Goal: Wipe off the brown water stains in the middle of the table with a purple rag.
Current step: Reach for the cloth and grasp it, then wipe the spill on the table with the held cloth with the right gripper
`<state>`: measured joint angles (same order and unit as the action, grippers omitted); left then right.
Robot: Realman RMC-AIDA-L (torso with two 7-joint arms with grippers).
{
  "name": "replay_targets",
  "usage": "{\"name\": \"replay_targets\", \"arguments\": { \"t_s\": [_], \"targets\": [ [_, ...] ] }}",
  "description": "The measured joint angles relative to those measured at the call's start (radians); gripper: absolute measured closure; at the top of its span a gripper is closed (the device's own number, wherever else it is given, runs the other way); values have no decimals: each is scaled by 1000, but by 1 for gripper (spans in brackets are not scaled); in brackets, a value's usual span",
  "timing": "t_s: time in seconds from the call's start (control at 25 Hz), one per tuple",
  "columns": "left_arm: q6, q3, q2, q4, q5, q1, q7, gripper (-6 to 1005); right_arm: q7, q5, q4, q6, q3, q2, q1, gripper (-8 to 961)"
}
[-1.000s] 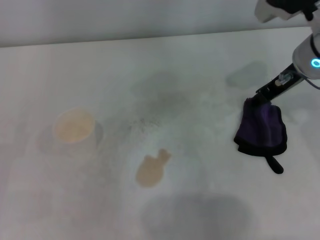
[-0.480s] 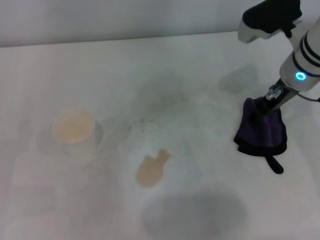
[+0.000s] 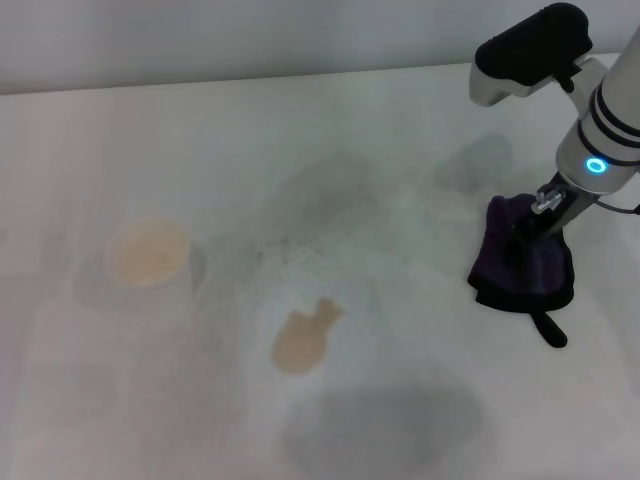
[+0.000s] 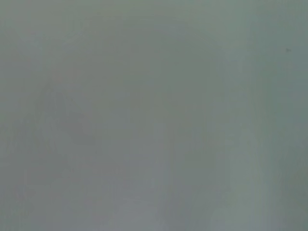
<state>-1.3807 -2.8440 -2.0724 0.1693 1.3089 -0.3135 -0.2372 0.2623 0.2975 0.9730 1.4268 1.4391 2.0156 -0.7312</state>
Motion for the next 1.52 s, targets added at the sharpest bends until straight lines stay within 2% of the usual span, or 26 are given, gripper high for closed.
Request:
{"name": "replay_targets", "arguments": {
  "t_s": [0.4,0.6,0.84,1.16,1.36,1.52],
  "targets": [
    [0,0,0,0,6,-2,17,107,-33,-16,-41,-6,62,1,-20,424],
    [-4,0,-1,1,6,-1,18,107,-40,-13,9,-7,81,3,-14,662],
    [-6,0,-2,-4,7,0,18,107,-29,42,44,-11,146,8,-8,858],
    [-9,0,-2,-7,1,-5,18,106,21,274,50,-67,322,10,-59,872],
    [-10,-1,-2,-7,-4,-17,18,107,24,407,50,-125,475,12,-133,871],
    [-9,-2,-2,-7,-26,-29,18,107,24,542,25,-175,627,12,-228,871]
  ]
}}
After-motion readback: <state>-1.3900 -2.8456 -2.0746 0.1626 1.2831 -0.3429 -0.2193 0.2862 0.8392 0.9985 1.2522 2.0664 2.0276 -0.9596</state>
